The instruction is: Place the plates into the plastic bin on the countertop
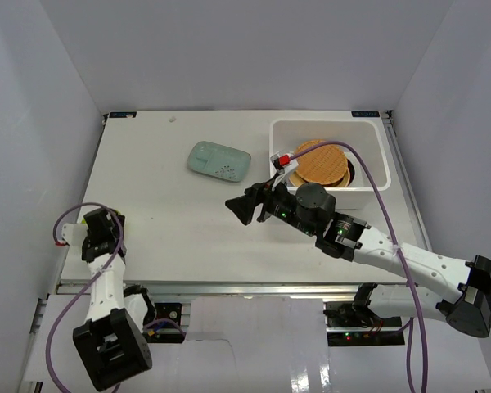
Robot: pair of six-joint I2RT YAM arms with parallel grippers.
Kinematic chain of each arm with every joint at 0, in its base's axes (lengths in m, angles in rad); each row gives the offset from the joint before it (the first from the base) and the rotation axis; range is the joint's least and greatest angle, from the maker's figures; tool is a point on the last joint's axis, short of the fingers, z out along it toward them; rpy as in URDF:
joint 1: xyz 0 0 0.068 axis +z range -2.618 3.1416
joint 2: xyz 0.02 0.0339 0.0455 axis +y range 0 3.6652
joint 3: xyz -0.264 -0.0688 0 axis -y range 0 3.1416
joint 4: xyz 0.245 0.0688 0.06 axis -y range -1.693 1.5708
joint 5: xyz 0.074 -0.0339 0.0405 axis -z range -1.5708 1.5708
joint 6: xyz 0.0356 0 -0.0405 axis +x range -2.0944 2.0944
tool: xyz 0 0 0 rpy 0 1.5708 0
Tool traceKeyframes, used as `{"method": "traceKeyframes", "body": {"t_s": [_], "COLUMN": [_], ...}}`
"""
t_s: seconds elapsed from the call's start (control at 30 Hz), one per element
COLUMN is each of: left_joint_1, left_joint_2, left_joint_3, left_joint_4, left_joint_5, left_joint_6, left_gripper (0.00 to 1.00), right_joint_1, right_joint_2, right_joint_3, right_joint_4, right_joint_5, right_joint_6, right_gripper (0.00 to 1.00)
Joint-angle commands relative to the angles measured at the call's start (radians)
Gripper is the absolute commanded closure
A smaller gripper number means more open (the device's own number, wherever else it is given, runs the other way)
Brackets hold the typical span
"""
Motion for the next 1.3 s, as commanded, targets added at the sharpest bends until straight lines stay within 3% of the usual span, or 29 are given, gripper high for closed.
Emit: {"method": "traceKeyframes", "body": {"t_s": [0.0, 0.23, 0.37, 0.5, 0.53, 0.6, 0.63, 0.73, 1.0, 1.27], "left_joint_1": [0.084, 0.219, 0.254, 0.279, 0.282, 0.282, 0.282, 0.282, 0.273, 0.023], "left_joint_2": [-0.023, 0.036, 0.111, 0.183, 0.183, 0.183, 0.180, 0.162, 0.090, -0.033], "left_joint_3": [-0.071, -0.160, -0.166, -0.161, -0.164, -0.164, -0.164, -0.157, -0.082, 0.092], "left_joint_4": [0.119, 0.247, 0.342, 0.404, 0.415, 0.426, 0.426, 0.421, 0.422, 0.409], "left_joint_5": [0.156, 0.257, 0.317, 0.385, 0.390, 0.397, 0.405, 0.420, 0.557, 0.548], "left_joint_6": [-0.028, 0.012, 0.013, 0.013, 0.013, 0.015, 0.016, 0.031, 0.068, 0.087], "left_gripper": [0.08, 0.08, 0.13, 0.43, 0.55, 0.69, 0.82, 1.00, 1.00, 1.00], "right_joint_1": [0.001, 0.002, 0.001, 0.001, 0.001, 0.001, 0.001, 0.001, -0.008, -0.145], "right_joint_2": [-0.028, -0.022, 0.005, 0.022, 0.025, 0.036, 0.041, 0.053, 0.031, -0.045], "right_joint_3": [0.002, -0.004, 0.002, 0.000, 0.000, 0.002, 0.002, 0.005, 0.013, 0.007], "right_joint_4": [-0.014, -0.034, -0.034, -0.032, -0.031, -0.031, -0.032, -0.032, -0.046, -0.098], "right_joint_5": [-0.008, -0.014, -0.045, -0.042, -0.042, -0.042, -0.042, -0.037, 0.011, 0.012], "right_joint_6": [-0.050, -0.063, -0.056, -0.053, -0.052, -0.050, -0.050, -0.049, -0.063, -0.072], "right_gripper": [0.20, 0.20, 0.20, 0.20, 0.20, 0.20, 0.20, 0.20, 0.20, 0.21]}}
